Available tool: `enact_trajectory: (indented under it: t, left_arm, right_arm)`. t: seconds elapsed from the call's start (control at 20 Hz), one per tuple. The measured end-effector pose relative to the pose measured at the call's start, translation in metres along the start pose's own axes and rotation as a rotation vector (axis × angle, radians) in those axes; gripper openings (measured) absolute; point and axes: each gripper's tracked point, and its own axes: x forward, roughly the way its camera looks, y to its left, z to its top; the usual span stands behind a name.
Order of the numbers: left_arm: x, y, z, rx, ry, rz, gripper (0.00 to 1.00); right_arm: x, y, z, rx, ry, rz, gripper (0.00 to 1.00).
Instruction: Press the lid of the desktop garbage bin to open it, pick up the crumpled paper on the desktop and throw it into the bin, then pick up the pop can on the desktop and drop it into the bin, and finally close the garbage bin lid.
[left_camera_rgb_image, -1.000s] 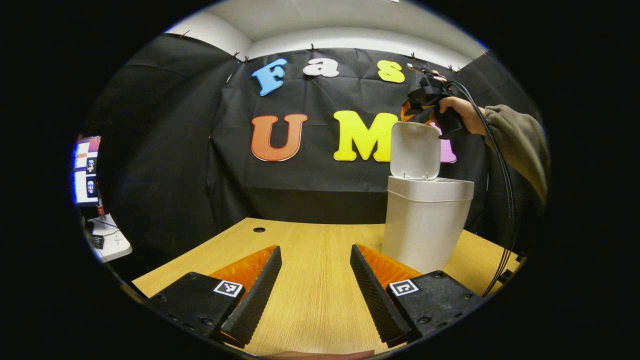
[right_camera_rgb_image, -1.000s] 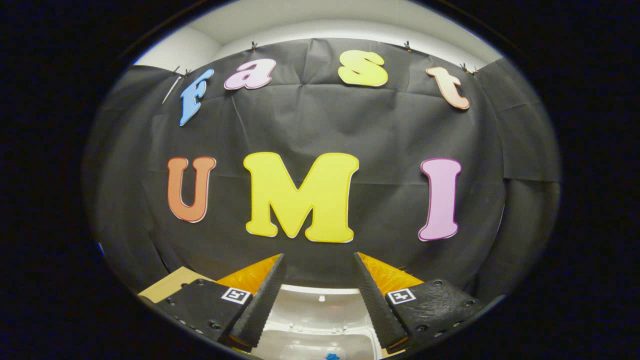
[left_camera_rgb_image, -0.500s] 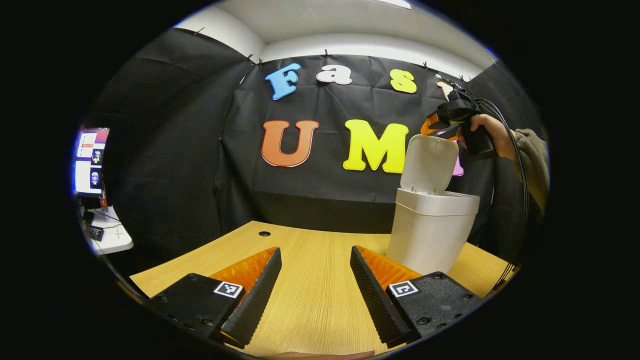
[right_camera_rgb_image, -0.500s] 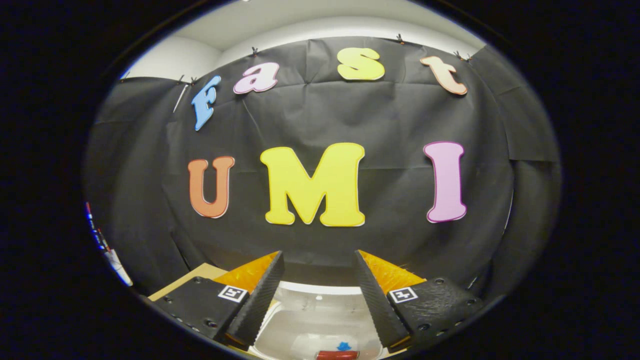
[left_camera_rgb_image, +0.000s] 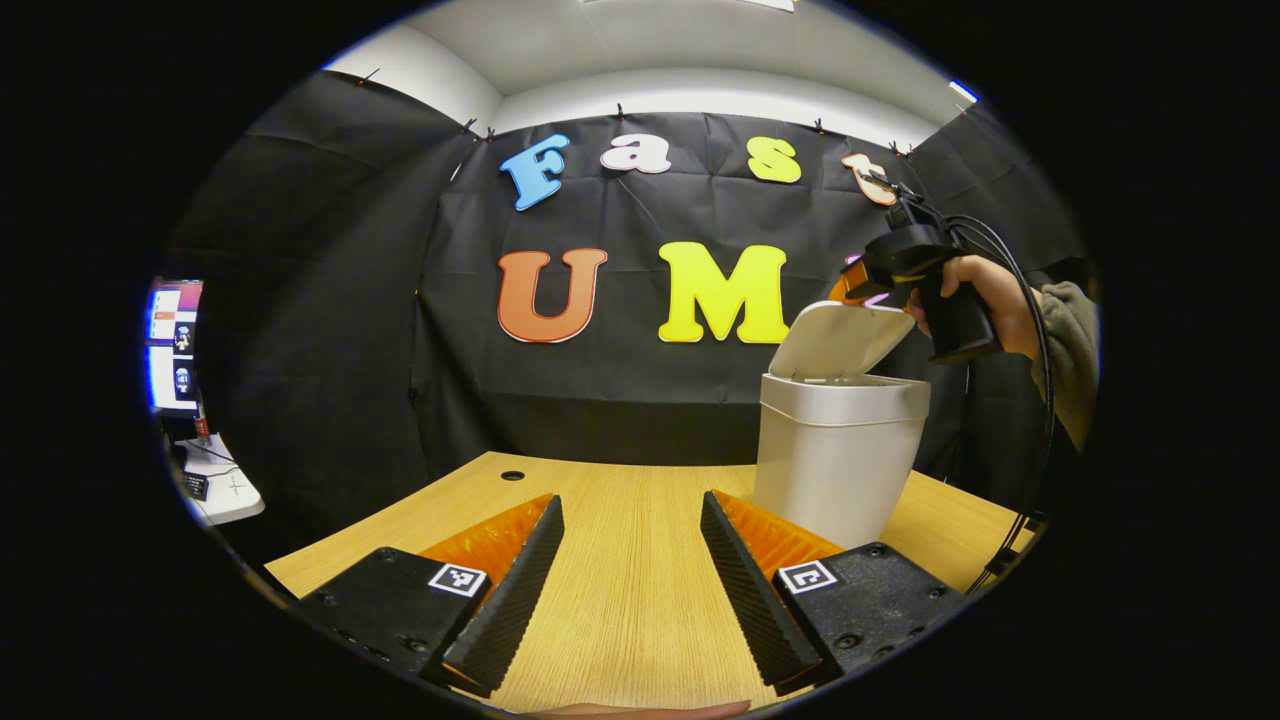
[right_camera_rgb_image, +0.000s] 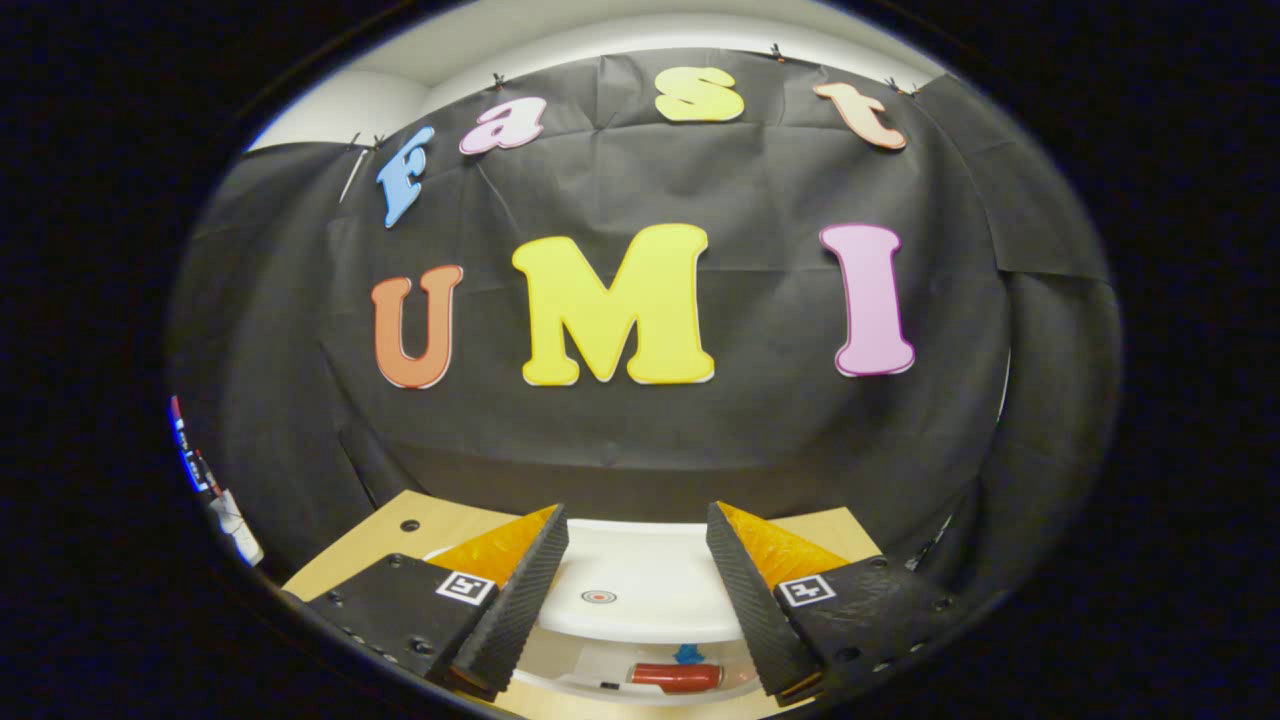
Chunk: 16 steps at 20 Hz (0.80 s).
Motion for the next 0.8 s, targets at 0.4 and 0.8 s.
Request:
enact_trajectory:
  t: [0.4,0.8]
  left_arm:
    - [0.002,-0.011,-0.003,0.030,-0.003,-0.009,0.90]
    - [0.005,-0.016,-0.007,0.044,0.010,-0.017,0.90]
  right_arm:
    - [-0.002,-0.003,-0.049,0.002,0.055,0.017,0.84]
    - [-0.017,-0.004,-0.070,-0.059,0.023,-0.019,0.84]
